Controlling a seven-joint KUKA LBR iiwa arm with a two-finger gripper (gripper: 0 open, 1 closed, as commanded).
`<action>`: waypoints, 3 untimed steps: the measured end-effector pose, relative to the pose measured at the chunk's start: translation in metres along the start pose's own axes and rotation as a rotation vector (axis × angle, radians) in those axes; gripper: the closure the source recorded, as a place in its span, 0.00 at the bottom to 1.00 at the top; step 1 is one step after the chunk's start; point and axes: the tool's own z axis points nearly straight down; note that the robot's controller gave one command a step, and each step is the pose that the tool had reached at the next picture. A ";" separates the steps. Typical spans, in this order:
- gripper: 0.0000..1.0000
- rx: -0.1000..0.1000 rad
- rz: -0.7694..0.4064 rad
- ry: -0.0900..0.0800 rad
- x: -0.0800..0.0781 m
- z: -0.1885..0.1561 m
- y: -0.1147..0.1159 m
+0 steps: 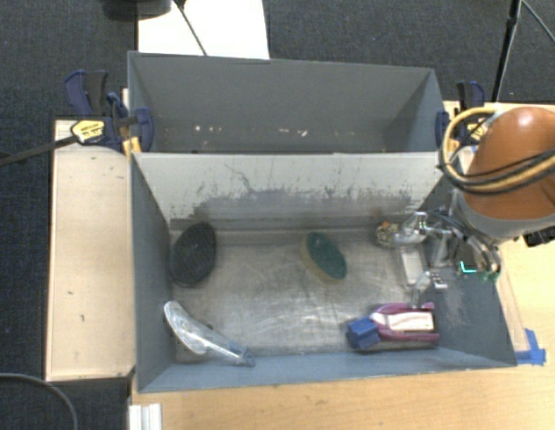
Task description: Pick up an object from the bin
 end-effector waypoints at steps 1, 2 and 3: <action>0.00 0.005 -0.188 -0.010 0.031 0.085 0.045; 1.00 0.000 -0.199 -0.005 0.033 0.088 0.049; 0.00 0.001 -0.197 -0.005 0.033 0.088 0.048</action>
Offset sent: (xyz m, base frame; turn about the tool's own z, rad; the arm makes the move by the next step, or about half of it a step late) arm -0.0365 0.0534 -0.0968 -0.1971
